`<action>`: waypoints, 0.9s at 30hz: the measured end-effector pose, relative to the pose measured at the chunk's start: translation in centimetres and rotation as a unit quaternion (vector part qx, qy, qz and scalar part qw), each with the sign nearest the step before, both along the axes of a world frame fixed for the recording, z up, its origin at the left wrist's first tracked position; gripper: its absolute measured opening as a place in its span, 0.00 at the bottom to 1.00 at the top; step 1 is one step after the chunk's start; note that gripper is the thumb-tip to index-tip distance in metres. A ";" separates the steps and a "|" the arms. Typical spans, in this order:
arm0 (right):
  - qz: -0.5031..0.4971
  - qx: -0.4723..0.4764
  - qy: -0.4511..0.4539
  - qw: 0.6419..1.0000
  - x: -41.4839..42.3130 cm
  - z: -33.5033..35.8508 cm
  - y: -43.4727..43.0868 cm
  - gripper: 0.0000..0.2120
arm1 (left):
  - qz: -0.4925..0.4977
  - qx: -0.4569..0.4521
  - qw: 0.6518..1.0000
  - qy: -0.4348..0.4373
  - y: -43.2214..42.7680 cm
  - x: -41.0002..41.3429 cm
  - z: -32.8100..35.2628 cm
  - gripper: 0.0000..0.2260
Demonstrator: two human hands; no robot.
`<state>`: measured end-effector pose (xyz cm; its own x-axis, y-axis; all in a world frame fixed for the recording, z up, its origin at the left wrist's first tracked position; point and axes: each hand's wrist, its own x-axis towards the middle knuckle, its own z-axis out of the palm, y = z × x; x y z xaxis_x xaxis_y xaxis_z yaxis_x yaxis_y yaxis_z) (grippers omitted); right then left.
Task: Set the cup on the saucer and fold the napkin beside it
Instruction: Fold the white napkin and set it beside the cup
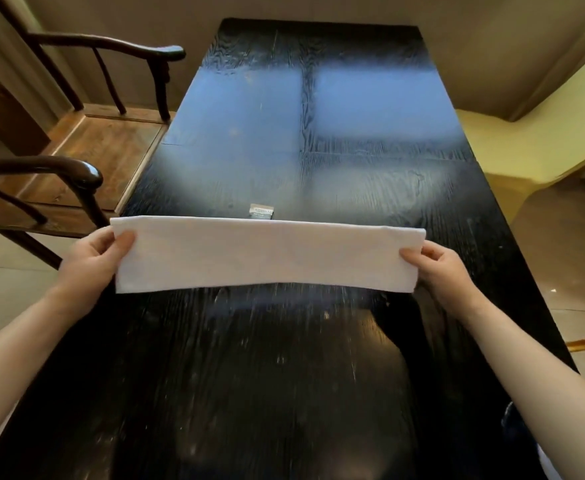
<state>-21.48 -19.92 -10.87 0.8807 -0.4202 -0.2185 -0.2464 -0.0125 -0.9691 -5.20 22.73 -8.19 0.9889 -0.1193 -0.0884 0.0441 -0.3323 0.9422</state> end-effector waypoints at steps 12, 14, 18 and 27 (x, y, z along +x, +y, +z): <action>-0.059 -0.338 0.112 0.932 0.2 -3.5 2.0 0.17 | 0.122 0.206 0.967 -0.088 -1.9 -5.6 -6.0 0.11; -0.056 -0.339 0.118 0.932 -0.4 -4.0 1.8 0.17 | 0.124 0.206 0.967 -0.088 -1.8 -6.4 -6.5 0.10; -0.048 -0.339 0.124 0.931 -1.8 -4.6 1.7 0.16 | 0.110 0.217 0.966 -0.083 -1.6 -7.6 -7.0 0.10; -0.044 -0.324 0.181 0.928 -2.6 -3.6 2.2 0.17 | 0.109 0.239 0.965 -0.019 -0.5 -8.7 -7.5 0.12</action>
<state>-24.09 -17.67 -14.49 0.7544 -0.6338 -0.1705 -0.5827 -0.5272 -0.6185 -13.94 22.27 -15.69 0.9896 0.1368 -0.0453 0.1303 -0.7158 0.6860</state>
